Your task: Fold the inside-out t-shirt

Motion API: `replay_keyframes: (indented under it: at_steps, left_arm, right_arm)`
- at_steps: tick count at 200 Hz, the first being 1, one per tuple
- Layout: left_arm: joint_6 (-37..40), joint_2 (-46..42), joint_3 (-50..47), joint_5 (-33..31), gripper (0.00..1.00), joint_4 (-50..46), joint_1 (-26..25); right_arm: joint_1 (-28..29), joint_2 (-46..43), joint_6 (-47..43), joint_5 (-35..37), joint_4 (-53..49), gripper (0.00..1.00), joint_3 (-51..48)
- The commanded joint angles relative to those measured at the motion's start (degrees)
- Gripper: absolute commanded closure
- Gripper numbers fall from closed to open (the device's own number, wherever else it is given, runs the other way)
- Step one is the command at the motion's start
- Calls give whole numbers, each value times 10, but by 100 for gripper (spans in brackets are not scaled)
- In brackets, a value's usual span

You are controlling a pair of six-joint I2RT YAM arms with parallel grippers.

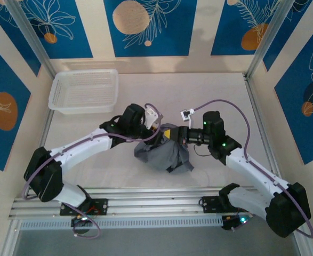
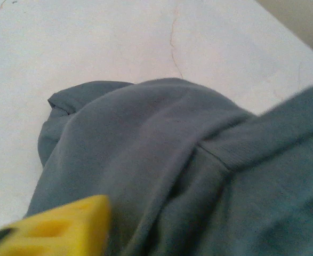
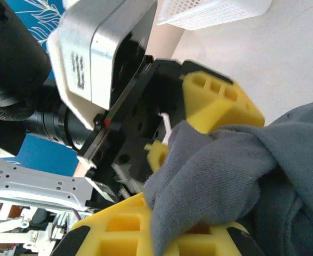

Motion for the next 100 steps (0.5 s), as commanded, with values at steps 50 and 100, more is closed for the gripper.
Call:
replay_keyframes:
  at_steps: [50,100]
  left_arm:
    - [-457,-38,31,394,100,250,97]
    - [-372,-66,66,337,100,86,104]
  right_arm:
    - [-113,101,-37,64,-52,91,-29]
    - [-113,50,-27,124,-143,65,3]
